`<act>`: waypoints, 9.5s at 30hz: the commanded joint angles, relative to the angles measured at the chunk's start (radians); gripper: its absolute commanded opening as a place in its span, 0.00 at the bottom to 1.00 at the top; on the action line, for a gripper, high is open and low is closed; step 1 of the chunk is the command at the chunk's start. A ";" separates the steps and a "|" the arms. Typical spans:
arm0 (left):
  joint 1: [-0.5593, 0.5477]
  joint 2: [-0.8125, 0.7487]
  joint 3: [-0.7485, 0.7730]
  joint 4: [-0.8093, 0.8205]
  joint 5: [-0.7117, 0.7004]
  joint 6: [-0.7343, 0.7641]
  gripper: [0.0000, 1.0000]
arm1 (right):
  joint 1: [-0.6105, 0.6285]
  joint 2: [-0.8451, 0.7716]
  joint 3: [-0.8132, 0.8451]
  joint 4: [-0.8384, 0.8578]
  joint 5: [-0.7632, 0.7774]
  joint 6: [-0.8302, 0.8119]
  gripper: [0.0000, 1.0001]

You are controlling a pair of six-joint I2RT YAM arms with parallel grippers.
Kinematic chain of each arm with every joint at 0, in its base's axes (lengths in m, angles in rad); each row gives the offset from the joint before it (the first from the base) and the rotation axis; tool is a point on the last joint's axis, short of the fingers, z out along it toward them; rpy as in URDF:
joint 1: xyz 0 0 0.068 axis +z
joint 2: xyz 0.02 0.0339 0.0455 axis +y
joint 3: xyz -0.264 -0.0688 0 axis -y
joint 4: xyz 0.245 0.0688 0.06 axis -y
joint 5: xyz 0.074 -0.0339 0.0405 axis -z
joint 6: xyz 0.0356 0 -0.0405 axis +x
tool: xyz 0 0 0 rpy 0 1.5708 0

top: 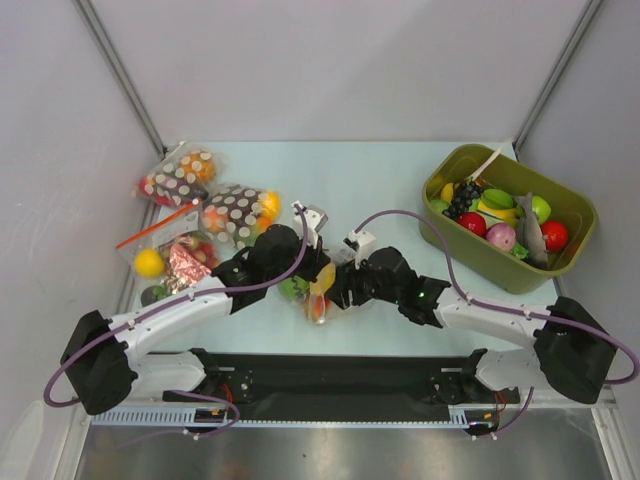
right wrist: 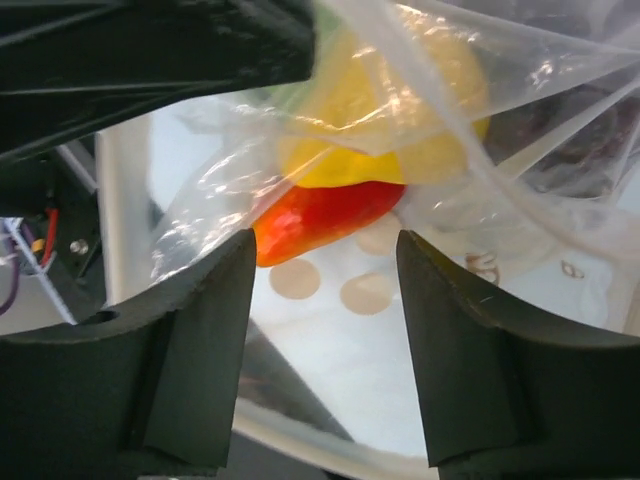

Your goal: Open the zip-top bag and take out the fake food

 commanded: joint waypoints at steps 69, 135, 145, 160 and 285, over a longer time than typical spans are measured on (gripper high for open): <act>0.085 0.108 -0.051 -0.037 -0.245 -0.090 0.01 | 0.071 0.285 -0.091 0.759 0.166 -0.240 0.58; 0.088 0.136 -0.086 0.018 -0.098 -0.038 0.00 | 0.053 0.558 0.114 0.164 0.037 0.135 0.47; 0.088 0.139 -0.086 0.012 -0.116 -0.033 0.00 | 0.053 0.235 0.053 0.092 0.160 0.106 0.08; 0.073 0.036 -0.126 0.147 0.058 -0.054 0.00 | 0.033 -0.078 -0.024 0.018 0.450 0.101 0.10; -0.042 -0.039 -0.065 0.072 0.003 -0.087 0.00 | -0.305 -0.381 0.096 -0.403 -0.365 0.023 0.32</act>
